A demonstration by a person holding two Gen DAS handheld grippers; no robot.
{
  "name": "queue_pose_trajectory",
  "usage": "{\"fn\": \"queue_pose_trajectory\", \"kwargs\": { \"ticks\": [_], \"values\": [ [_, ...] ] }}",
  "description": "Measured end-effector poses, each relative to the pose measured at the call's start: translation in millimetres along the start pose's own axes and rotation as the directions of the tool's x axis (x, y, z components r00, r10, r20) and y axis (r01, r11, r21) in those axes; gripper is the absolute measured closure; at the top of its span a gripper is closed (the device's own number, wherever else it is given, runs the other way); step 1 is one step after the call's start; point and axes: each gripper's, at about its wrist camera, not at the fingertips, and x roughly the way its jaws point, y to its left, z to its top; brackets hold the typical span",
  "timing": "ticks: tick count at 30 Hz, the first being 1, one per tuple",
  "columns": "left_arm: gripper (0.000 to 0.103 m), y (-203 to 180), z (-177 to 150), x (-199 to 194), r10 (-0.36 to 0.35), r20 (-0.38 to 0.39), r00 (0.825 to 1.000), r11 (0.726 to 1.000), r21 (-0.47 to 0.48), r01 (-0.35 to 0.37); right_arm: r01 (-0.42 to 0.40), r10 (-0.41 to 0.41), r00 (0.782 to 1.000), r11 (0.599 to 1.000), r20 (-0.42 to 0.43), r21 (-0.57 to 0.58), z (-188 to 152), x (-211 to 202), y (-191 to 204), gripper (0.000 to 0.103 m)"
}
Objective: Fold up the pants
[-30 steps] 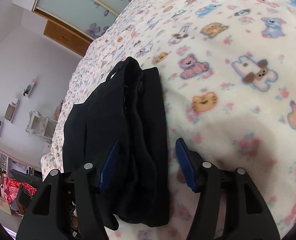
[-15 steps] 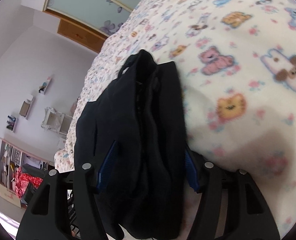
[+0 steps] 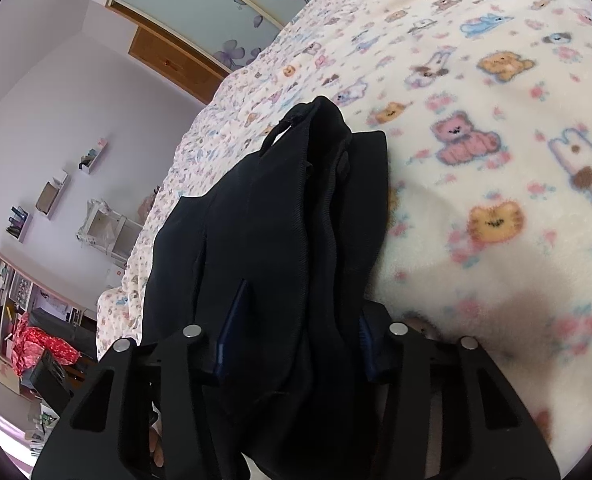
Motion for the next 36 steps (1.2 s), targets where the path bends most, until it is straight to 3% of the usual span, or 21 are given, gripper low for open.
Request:
{"fn": "queue_pose_trajectory", "kwargs": {
  "ticks": [12, 18, 23, 36],
  "values": [
    [0.002, 2.9, 0.4, 2.9, 0.011, -0.007, 1.000, 1.000, -0.005, -0.011, 0.035, -0.033, 0.999, 0.998, 0.037, -0.061, 0.0, -0.6, 17.1, 0.060],
    [0.002, 5.3, 0.2, 6.8, 0.020, -0.027, 0.999, 1.000, -0.018, -0.020, 0.094, -0.077, 0.993, 0.973, 0.086, -0.211, -5.4, -5.1, 47.8, 0.061],
    [0.002, 5.6, -0.1, 8.9, 0.028, -0.038, 0.999, 0.999, -0.019, -0.028, 0.133, -0.098, 0.988, 0.929, 0.119, -0.346, -13.2, -7.0, 74.9, 0.061],
    [0.002, 4.5, 0.6, 5.0, 0.022, -0.028, 0.999, 0.999, -0.026, -0.023, 0.152, -0.109, 0.985, 0.910, 0.131, -0.387, -17.6, -4.7, 77.5, 0.061]
  ]
}}
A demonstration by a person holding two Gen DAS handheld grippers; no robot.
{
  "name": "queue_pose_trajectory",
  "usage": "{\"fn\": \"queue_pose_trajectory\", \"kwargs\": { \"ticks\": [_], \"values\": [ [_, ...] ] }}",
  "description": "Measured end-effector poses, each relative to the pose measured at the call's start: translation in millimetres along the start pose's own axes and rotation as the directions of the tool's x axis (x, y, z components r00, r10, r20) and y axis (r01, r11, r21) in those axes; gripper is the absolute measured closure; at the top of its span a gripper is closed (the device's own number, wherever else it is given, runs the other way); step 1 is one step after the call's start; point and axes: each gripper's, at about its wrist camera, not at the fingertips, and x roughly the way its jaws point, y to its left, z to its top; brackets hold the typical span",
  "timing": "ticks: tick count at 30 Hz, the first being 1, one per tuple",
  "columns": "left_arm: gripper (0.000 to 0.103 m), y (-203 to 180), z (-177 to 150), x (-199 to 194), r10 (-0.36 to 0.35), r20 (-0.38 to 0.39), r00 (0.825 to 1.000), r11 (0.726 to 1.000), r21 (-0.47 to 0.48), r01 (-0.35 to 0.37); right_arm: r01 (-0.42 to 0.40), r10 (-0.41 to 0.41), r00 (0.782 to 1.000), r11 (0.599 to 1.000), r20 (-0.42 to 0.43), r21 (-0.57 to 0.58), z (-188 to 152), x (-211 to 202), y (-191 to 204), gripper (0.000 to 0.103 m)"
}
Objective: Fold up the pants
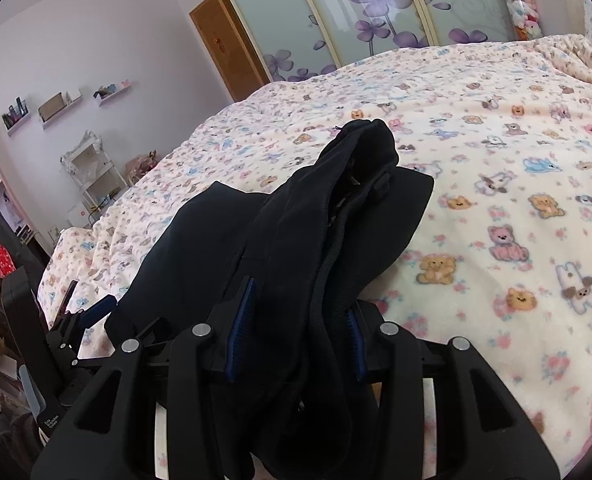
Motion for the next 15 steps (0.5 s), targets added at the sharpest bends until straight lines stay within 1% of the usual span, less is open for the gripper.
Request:
{"fn": "queue_pose_trajectory", "kwargs": {
  "ticks": [3, 10, 12, 15],
  "values": [
    [0.002, 0.8, 0.5, -2.1, -0.009, 0.007, 1.000, 1.000, -0.005, 0.009, 0.009, -0.009, 1.000, 0.999, 0.005, -0.032, -0.3, -0.6, 3.9, 0.061],
    [0.002, 3.8, 1.2, -11.4, -0.042, 0.048, 0.998, 0.999, -0.016, 0.043, 0.012, -0.010, 1.000, 0.995, 0.019, -0.101, -1.4, -2.1, 17.4, 0.061],
    [0.002, 4.0, 1.4, -14.8, -0.036, 0.065, 0.997, 0.999, -0.014, 0.037, 0.024, -0.024, 1.000, 0.996, 0.005, -0.085, -1.5, 0.2, 13.2, 0.061],
    [0.002, 12.5, 6.4, -26.7, -0.033, 0.126, 0.991, 0.999, -0.022, 0.036, 0.027, -0.028, 1.000, 0.999, -0.013, -0.042, -2.2, 2.8, 5.8, 0.061]
  ]
}}
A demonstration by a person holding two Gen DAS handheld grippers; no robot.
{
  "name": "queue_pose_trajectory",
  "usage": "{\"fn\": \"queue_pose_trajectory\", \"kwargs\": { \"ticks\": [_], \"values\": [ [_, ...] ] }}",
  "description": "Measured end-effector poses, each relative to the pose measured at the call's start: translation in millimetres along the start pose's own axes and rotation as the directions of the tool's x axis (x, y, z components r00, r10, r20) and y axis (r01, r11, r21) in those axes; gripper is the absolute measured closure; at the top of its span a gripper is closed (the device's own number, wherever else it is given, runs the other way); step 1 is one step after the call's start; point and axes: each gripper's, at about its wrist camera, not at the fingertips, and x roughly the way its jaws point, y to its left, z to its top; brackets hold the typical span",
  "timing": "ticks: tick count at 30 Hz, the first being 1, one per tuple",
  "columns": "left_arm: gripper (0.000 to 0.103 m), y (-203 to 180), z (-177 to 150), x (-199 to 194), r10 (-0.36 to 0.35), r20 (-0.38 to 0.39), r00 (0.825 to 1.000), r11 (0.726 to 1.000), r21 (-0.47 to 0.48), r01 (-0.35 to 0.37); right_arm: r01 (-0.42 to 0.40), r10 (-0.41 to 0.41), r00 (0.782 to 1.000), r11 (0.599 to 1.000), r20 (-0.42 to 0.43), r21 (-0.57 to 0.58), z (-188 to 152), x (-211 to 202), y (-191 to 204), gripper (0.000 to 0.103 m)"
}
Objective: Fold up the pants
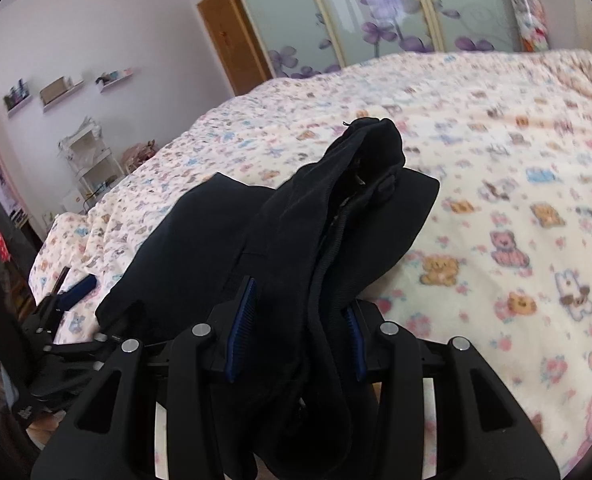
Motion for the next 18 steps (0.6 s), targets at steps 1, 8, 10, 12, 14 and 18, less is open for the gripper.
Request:
{"fn": "queue_pose_trajectory", "kwargs": {
  "ticks": [1, 8, 10, 12, 14, 18],
  "values": [
    [0.002, 4.8, 4.4, -0.3, 0.001, 0.009, 1.000, 1.000, -0.004, -0.001, -0.001, 0.001, 1.000, 1.000, -0.009, 0.017, -0.3, 1.2, -3.8, 0.061],
    [0.002, 62.9, 50.9, 33.9, -0.190, -0.109, 0.976, 0.972, -0.162, 0.172, -0.005, 0.006, 1.000, 0.999, -0.023, 0.034, -2.1, 2.4, -7.3, 0.061],
    [0.002, 82.6, 62.4, 51.6, -0.346, -0.128, 0.930, 0.912, -0.278, 0.301, -0.004, 0.005, 1.000, 0.999, -0.028, 0.040, -3.4, 2.9, -9.5, 0.060],
    [0.002, 94.0, 64.3, 67.2, -0.474, -0.124, 0.872, 0.837, -0.371, 0.402, -0.002, 0.004, 0.999, 0.999, -0.037, 0.049, -3.6, 4.0, -12.3, 0.060],
    [0.002, 104.9, 56.4, 84.0, -0.577, -0.109, 0.809, 0.757, -0.445, 0.480, -0.003, 0.006, 0.999, 0.998, -0.047, 0.064, -4.5, 5.8, -16.8, 0.060],
    [0.002, 119.1, 46.4, 113.6, -0.642, -0.122, 0.757, 0.683, -0.539, 0.493, -0.006, 0.010, 0.999, 0.997, -0.052, 0.076, -5.7, 6.4, -20.1, 0.060]
  ]
}}
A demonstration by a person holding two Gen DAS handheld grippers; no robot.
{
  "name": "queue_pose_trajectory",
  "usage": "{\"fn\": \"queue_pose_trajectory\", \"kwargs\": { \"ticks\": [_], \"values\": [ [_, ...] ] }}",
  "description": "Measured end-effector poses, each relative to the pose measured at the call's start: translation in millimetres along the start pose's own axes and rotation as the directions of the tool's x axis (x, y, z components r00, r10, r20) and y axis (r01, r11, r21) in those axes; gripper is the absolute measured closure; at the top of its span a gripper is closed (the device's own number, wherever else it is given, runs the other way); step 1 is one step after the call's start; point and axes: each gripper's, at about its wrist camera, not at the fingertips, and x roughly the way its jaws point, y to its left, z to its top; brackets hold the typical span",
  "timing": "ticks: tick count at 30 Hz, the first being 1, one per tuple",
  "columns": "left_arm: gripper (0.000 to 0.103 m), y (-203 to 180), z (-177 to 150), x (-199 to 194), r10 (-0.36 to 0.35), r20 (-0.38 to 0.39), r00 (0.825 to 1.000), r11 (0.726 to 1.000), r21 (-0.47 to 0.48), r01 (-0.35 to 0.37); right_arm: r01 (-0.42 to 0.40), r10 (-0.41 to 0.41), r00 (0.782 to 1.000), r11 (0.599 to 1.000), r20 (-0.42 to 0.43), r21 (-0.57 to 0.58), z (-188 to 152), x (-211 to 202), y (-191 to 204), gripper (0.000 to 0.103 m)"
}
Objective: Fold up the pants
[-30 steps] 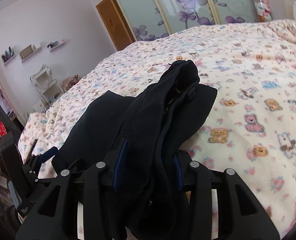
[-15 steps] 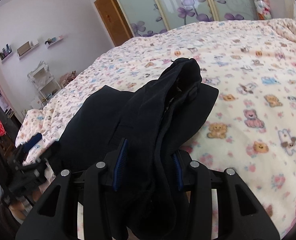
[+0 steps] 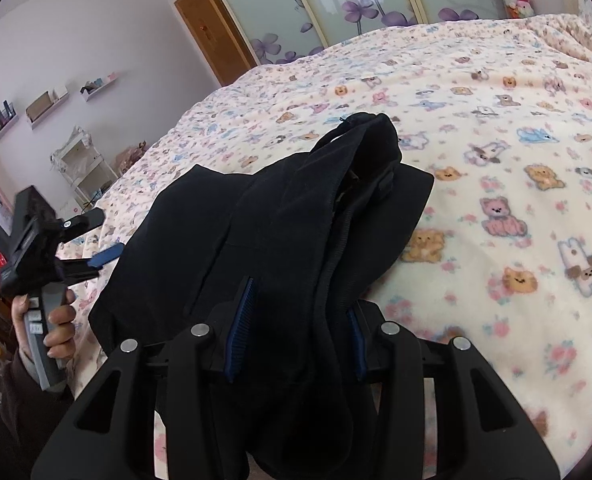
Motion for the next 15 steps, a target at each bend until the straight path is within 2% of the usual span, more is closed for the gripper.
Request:
{"fn": "queue_pose_trajectory", "kwargs": {
  "ticks": [1, 3, 8, 13, 15],
  "values": [
    [0.002, 4.1, 3.7, 2.4, -0.023, -0.015, 1.000, 1.000, -0.021, 0.023, 0.002, -0.002, 1.000, 1.000, 0.000, -0.001, -0.1, -0.1, -0.2, 0.060],
    [0.002, 11.3, 8.7, 3.2, -0.023, -0.016, 1.000, 0.999, -0.047, 0.022, 0.005, -0.005, 1.000, 1.000, -0.001, -0.003, -0.2, -0.2, -0.2, 0.060],
    [0.002, 31.0, 10.2, 10.8, 0.049, -0.061, 0.997, 0.991, -0.120, -0.056, 0.002, -0.002, 1.000, 1.000, -0.004, 0.008, -0.2, 0.8, -2.0, 0.059],
    [0.004, 44.5, 7.1, 28.0, -0.053, -0.135, 0.989, 0.981, -0.190, 0.026, 0.005, -0.005, 1.000, 1.000, -0.006, 0.019, -0.4, 0.3, -3.2, 0.059],
    [0.010, 45.3, 5.6, 32.9, -0.090, -0.144, 0.985, 0.977, -0.206, 0.059, 0.003, -0.003, 1.000, 1.000, -0.008, 0.031, -0.3, 0.5, -5.7, 0.058]
  ]
}}
